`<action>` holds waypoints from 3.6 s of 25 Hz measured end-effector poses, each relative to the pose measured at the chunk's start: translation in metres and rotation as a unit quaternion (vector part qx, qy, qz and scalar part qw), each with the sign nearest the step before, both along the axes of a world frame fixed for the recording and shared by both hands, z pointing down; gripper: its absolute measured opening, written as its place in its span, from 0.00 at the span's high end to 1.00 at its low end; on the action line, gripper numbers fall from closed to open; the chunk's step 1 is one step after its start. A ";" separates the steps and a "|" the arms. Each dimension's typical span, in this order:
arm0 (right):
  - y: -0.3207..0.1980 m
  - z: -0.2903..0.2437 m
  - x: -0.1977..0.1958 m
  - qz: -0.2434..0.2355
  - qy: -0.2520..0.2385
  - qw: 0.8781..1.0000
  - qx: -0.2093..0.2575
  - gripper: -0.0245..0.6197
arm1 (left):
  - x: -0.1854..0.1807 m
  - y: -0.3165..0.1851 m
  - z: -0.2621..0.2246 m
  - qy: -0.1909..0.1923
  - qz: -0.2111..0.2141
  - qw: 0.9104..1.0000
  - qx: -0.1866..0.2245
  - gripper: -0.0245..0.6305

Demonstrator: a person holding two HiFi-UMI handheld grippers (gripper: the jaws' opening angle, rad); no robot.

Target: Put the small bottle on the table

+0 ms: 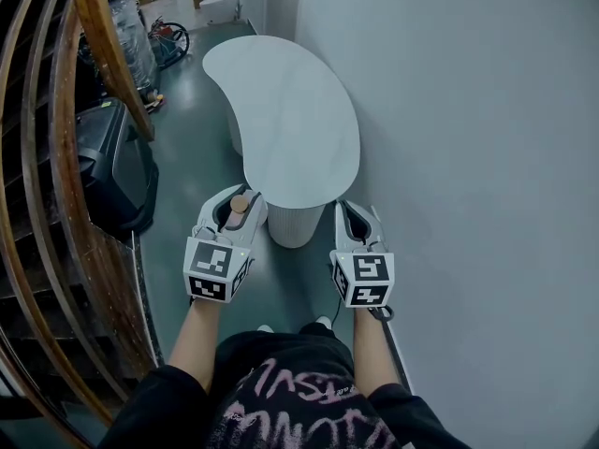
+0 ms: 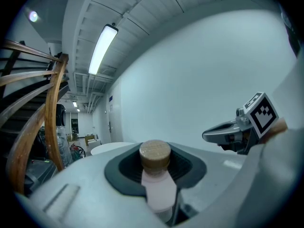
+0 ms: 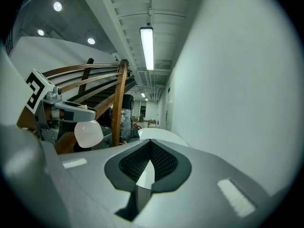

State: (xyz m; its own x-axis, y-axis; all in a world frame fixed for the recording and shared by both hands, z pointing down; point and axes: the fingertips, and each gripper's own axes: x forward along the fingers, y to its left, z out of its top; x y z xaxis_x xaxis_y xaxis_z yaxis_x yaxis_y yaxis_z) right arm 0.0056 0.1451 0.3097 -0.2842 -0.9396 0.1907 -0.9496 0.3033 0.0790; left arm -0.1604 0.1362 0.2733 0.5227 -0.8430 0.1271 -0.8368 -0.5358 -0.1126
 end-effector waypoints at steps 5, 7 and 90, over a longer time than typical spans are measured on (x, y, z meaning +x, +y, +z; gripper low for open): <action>0.005 0.000 -0.002 0.006 0.000 1.000 0.000 0.94 | -0.002 0.003 0.001 0.002 0.006 1.000 -0.001 0.79; 0.007 0.001 -0.004 0.008 -0.001 1.000 0.000 0.94 | -0.003 0.005 0.002 0.002 0.008 1.000 -0.001 0.79; -0.186 0.061 0.029 -0.007 -0.023 0.998 -0.054 0.94 | 0.037 -0.184 0.058 -0.016 0.001 0.998 -0.053 0.79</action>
State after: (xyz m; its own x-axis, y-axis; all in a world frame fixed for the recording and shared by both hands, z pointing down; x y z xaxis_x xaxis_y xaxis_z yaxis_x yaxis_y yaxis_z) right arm 0.0343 -0.0413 0.3711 -0.3078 -0.9102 0.2772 -0.9472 0.3206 0.0012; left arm -0.1239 -0.0479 0.3312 0.5179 -0.8235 0.2315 -0.8330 -0.5471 -0.0825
